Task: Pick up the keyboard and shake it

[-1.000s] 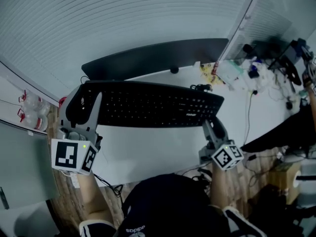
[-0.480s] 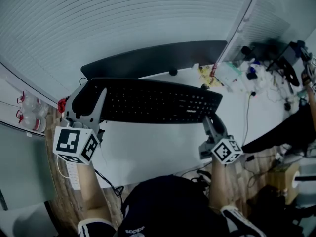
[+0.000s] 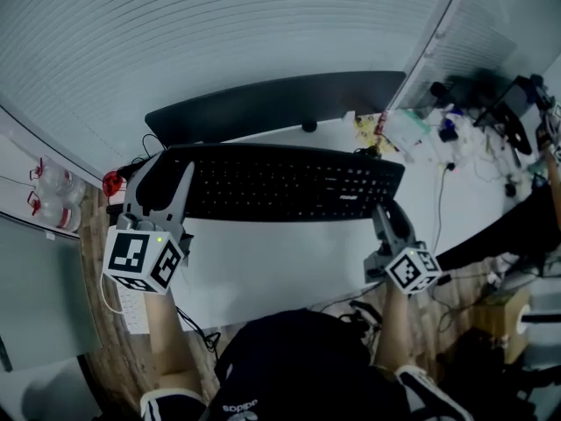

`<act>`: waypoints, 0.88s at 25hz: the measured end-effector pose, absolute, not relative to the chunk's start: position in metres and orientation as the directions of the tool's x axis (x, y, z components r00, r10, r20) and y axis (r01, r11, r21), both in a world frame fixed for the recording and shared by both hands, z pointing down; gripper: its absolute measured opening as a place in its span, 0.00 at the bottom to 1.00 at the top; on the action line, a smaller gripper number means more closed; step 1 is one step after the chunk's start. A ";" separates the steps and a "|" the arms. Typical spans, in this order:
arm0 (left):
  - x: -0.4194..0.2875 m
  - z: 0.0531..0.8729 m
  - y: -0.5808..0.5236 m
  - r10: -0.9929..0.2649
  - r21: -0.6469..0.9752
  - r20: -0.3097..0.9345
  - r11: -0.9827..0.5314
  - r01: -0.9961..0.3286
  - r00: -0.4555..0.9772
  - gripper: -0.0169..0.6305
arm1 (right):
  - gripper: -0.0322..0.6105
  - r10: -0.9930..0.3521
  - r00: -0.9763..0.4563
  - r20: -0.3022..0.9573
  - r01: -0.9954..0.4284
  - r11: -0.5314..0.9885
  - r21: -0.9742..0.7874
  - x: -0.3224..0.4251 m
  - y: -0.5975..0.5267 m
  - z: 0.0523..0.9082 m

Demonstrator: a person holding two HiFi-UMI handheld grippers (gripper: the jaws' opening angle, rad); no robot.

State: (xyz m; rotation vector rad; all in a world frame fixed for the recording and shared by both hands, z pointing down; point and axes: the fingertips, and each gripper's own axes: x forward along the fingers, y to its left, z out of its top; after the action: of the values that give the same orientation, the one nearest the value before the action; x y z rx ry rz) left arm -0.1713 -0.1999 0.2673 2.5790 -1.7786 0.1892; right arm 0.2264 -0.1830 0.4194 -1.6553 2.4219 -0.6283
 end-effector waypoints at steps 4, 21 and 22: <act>-0.183 0.283 -0.190 -0.945 -0.006 0.088 -0.316 -0.949 0.314 0.31 | 0.39 -0.910 -0.401 0.106 -0.871 0.342 -0.353 0.226 -0.178 0.403; -0.211 0.420 -0.114 -0.981 0.372 0.115 -0.104 -0.922 0.157 0.31 | 0.39 -0.856 -0.485 0.178 -0.875 0.473 -0.106 0.209 -0.190 0.366; -0.213 0.427 -0.109 -0.981 0.388 0.123 -0.091 -0.917 0.150 0.31 | 0.39 -0.851 -0.493 0.180 -0.870 0.483 -0.100 0.206 -0.192 0.365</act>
State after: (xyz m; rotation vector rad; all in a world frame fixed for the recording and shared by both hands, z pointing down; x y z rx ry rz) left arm -0.2126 -0.1091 0.4266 2.0622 -1.8168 -0.2352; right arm 0.2060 -0.1915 0.3651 -1.6282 2.7945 -0.2895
